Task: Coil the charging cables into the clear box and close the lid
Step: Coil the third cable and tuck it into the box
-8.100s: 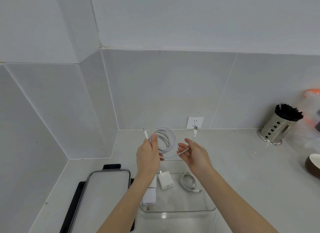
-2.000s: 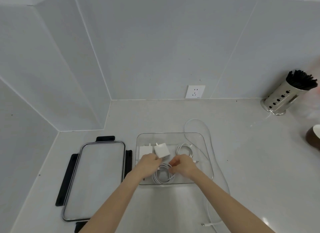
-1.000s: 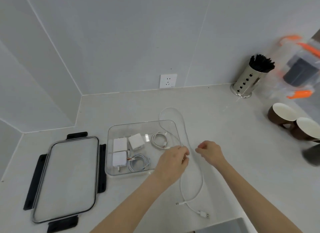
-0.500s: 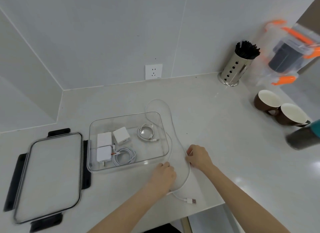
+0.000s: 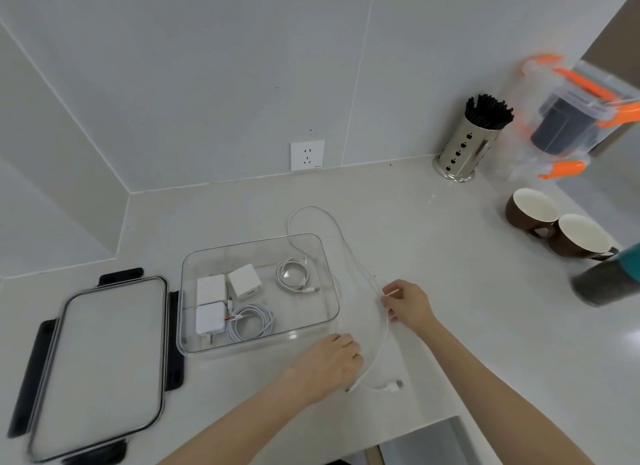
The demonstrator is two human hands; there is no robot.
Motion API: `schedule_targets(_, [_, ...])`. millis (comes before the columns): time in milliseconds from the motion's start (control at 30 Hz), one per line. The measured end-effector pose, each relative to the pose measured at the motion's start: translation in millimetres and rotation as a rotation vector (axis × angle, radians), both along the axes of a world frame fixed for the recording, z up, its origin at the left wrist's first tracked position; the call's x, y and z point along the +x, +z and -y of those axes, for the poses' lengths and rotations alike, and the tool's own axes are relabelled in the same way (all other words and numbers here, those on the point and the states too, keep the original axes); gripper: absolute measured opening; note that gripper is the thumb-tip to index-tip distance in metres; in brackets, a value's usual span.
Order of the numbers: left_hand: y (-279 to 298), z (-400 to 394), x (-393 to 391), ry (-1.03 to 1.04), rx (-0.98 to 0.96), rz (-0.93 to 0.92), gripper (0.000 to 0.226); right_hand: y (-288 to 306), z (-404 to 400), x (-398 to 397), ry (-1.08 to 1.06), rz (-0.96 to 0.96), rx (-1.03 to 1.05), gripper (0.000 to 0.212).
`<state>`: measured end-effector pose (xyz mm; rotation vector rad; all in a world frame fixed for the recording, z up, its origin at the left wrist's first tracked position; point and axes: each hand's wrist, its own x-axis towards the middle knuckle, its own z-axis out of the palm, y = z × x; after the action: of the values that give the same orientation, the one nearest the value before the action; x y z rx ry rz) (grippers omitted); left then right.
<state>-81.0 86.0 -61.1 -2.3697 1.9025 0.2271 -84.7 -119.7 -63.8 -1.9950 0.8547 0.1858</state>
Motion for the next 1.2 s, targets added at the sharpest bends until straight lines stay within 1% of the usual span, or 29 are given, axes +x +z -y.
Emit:
schedule_targets(100, [19.8, 1.2, 2.7, 0.06, -0.156, -0.109, 0.021, 10.4, 7.4, 6.3, -0.131, 0.094, 0.124, 0.013])
schedule_targets(200, [48.4, -0.5, 6.7, 0.125, -0.336, -0.308, 0.033, 18.8, 14.3, 11.5, -0.225, 0.139, 0.235, 0.012])
schedule_targets(233, [57.2, -2.3, 10.4, 0.161, -0.375, -0.364, 0.032, 21.0, 16.5, 12.6, -0.25, 0.145, 0.261, 0.011])
schedule_targets(300, [80.4, -6.5, 20.9, 0.251, -0.45, -0.53, 0.02, 22.9, 20.6, 15.0, -0.278, 0.148, 0.275, 0.012])
schedule_targets(333, [92.5, -9.0, 26.1, 0.285, -0.505, -0.583, 0.017, 23.2, 21.8, 16.2, -0.283, 0.145, 0.27, 0.012])
schedule_targets(400, [116.6, -14.5, 38.3, 0.347, -0.607, -0.651, 0.014, 22.1, 20.6, 18.6, -0.289, 0.137, 0.268, 0.013])
schedule_targets(467, [137.0, -19.7, 51.0, 0.456, -0.727, -0.743, 0.012, 21.3, 15.7, 21.9, -0.29, 0.139, 0.27, 0.016])
schedule_targets(567, [162.4, -30.2, 65.2, 0.612, -0.965, -0.922, 0.014, 29.9, 5.9, 31.8, -0.279, 0.181, 0.25, 0.018])
schedule_targets(667, [178.3, -42.4, 78.7, 0.704, -1.14, -0.95, 0.02, 57.4, -0.7, 50.9, -0.3, 0.318, 0.238, 0.02])
schedule_targets(733, [187.7, -51.2, 86.1, 0.708, -1.238, -0.957, 0.025, 84.0, -7.5, 66.7, -0.292, 0.441, 0.224, 0.019])
schedule_targets(833, [201.8, -64.5, 95.0, 0.714, -1.398, -0.971, 0.028, 120.9, -27.1, 88.0, -0.202, 0.602, 0.16, 0.015])
schedule_targets(933, [210.5, -80.6, 102.2, 0.759, -1.52, -0.968, 0.029, 137.6, -53.5, 102.5, -0.013, 0.674, 0.036, 0.011])
schedule_targets(1033, [207.7, -99.3, 108.4, 0.86, -1.492, -0.963, 0.032, 133.0, -79.9, 111.5, 0.177, 0.648, -0.103, 0.011])
schedule_targets(1133, [196.7, -115.5, 109.1, 0.975, -1.427, -0.972, 0.034, 113.8, -105.7, 113.9, 0.325, 0.584, -0.15, 0.012])
schedule_targets(1200, [188.4, -124.1, 106.9, 1.044, -1.388, -0.995, 0.03, 98.1, -120.2, 113.4, 0.423, 0.534, -0.181, 0.012])
